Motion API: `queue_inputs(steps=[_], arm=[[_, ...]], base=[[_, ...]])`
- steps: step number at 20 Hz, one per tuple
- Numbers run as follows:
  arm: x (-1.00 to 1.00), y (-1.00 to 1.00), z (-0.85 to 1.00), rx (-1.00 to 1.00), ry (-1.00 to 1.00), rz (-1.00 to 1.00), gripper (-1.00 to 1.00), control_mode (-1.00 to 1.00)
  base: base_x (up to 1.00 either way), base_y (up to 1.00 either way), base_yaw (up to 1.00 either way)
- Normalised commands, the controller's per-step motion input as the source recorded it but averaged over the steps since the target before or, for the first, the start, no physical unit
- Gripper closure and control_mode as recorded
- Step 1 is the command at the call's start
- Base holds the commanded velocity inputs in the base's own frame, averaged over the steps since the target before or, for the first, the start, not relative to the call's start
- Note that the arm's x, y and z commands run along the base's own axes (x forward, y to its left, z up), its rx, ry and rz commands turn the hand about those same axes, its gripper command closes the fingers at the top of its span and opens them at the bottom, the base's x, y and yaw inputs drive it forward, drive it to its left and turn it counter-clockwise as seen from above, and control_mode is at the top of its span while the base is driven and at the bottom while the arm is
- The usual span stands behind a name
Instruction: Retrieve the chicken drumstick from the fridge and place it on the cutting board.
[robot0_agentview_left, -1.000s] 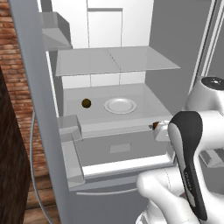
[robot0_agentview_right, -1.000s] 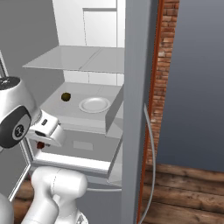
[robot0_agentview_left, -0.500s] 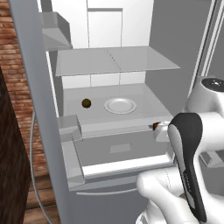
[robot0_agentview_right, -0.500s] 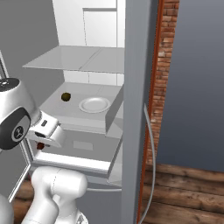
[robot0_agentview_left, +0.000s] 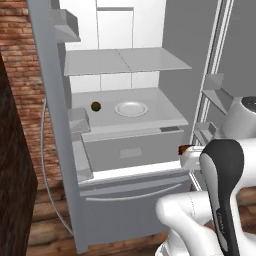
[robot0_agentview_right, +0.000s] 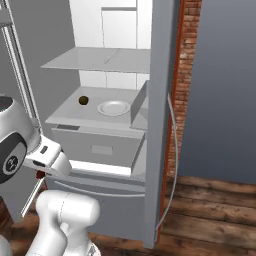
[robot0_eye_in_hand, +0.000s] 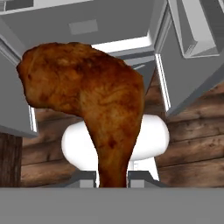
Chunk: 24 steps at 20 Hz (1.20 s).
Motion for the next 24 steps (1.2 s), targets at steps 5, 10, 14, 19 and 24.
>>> queue_inputs(steps=[5,10,14,19,24], arm=[[0.0,0.0,0.0,0.0,0.0,0.0,1.0,1.0],[0.0,0.0,0.0,0.0,0.0,0.0,1.0,1.0],[0.0,0.0,0.0,0.0,0.0,0.0,1.0,1.0],[0.0,0.0,0.0,0.0,0.0,0.0,1.0,1.0],[0.0,0.0,0.0,0.0,0.0,0.0,1.0,1.0]], base=[[-0.63,0.0,-0.06],[-0.32,0.0,-0.13],[-0.12,0.0,-0.2],[-0.34,-0.06,-0.26],[-0.61,-0.09,-0.4]])
